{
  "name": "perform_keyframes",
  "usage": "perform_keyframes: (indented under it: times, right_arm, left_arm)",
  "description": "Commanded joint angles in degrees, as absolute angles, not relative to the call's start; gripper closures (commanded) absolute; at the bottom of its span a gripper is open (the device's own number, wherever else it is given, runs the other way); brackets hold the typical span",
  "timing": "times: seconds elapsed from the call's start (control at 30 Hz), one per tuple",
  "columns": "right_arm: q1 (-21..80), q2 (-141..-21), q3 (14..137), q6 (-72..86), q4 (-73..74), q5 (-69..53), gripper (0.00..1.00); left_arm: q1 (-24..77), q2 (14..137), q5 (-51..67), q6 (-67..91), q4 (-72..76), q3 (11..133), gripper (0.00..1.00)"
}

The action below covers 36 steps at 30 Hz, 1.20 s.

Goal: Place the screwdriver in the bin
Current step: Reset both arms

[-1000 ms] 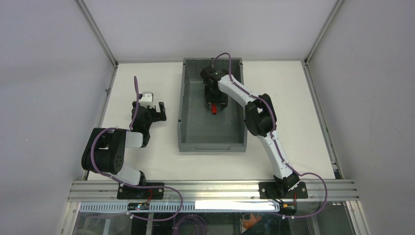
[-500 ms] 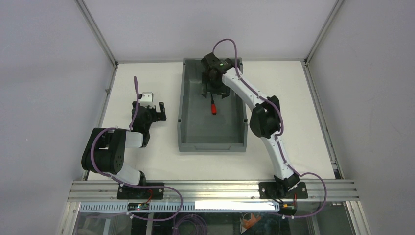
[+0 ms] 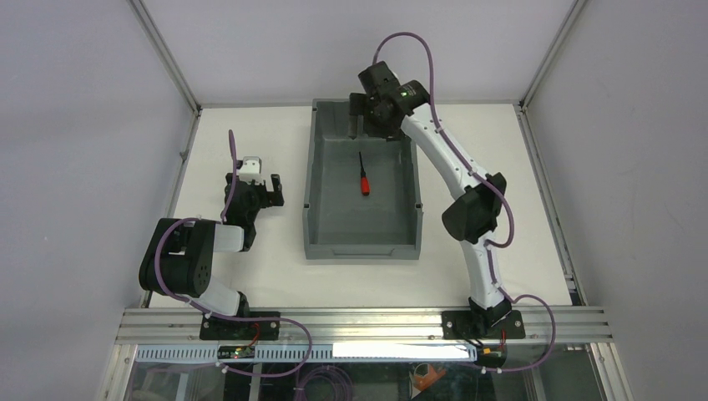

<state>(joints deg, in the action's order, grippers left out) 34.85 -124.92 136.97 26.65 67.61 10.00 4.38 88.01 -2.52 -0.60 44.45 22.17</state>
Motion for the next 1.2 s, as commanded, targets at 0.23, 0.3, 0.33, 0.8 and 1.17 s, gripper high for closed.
perform_keyframes:
  times: [0.23, 0.3, 0.33, 0.8, 1.17]
  right_arm:
    - [31.1, -111.5, 140.3, 21.6, 64.4, 11.5, 0.01]
    - [30.0, -109.5, 138.3, 20.6, 63.2, 12.4, 0.01]
    - [29.3, -108.3, 137.1, 20.3, 62.7, 12.6, 0.01]
    - [15.7, -93.3, 113.4, 17.1, 50.9, 13.5, 0.01]
    - [7.6, -84.3, 91.0, 15.3, 38.1, 13.8, 0.01]
  left_arm:
    - [3.8, 86.2, -1.7, -0.2, 46.0, 22.0, 0.01]
    - [3.8, 86.2, -1.7, -0.1, 46.0, 22.0, 0.01]
    - [3.8, 86.2, -1.7, -0.1, 46.0, 22.0, 0.01]
    - [3.8, 86.2, -1.7, -0.1, 46.0, 22.0, 0.01]
    - [3.8, 86.2, -1.7, -0.2, 46.1, 22.0, 0.01]
